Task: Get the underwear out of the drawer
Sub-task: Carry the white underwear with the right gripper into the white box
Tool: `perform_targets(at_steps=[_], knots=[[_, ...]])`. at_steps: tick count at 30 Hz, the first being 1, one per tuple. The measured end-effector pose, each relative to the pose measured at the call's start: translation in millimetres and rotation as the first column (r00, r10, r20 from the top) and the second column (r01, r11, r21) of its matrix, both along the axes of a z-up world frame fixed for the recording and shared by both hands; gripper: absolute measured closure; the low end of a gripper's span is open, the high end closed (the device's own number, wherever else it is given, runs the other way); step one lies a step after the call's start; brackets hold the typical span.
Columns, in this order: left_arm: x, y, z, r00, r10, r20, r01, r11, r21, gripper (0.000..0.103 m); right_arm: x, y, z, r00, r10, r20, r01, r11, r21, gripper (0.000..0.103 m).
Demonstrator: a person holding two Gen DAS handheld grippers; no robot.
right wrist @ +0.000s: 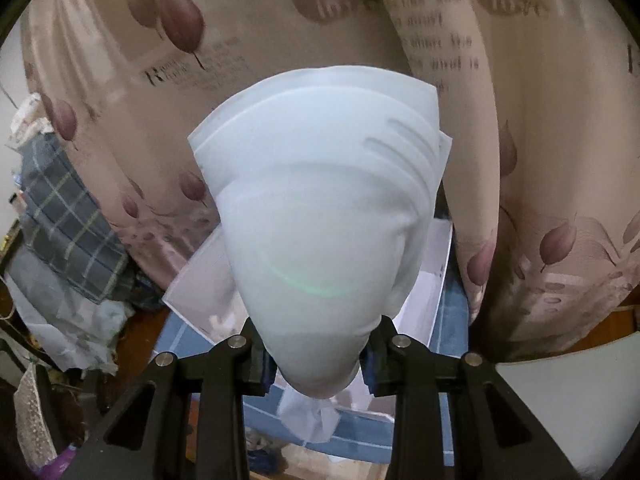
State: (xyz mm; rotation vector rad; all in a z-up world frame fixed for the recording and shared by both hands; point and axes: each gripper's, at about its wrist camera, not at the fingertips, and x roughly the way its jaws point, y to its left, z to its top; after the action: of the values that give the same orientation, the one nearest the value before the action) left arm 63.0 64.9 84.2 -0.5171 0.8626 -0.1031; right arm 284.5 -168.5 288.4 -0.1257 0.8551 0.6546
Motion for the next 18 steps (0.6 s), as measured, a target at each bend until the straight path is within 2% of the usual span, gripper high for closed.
perform_targets(at_steps=[7,18], knots=[[0.3,0.2,-0.5,1.000,-0.004,-0.003,0.004,1.000,-0.004,0.041,18.6,9.9,-34.5,0.998,-0.027,-0.061,0.024,0.998,-0.049,0.072],[1.4,-0.6,-0.6,1.000,-0.021,0.001,0.021,1.000,0.006,0.041,36.8,32.2,-88.0,0.981,-0.048,-0.186,0.012,0.982,-0.189,0.069]])
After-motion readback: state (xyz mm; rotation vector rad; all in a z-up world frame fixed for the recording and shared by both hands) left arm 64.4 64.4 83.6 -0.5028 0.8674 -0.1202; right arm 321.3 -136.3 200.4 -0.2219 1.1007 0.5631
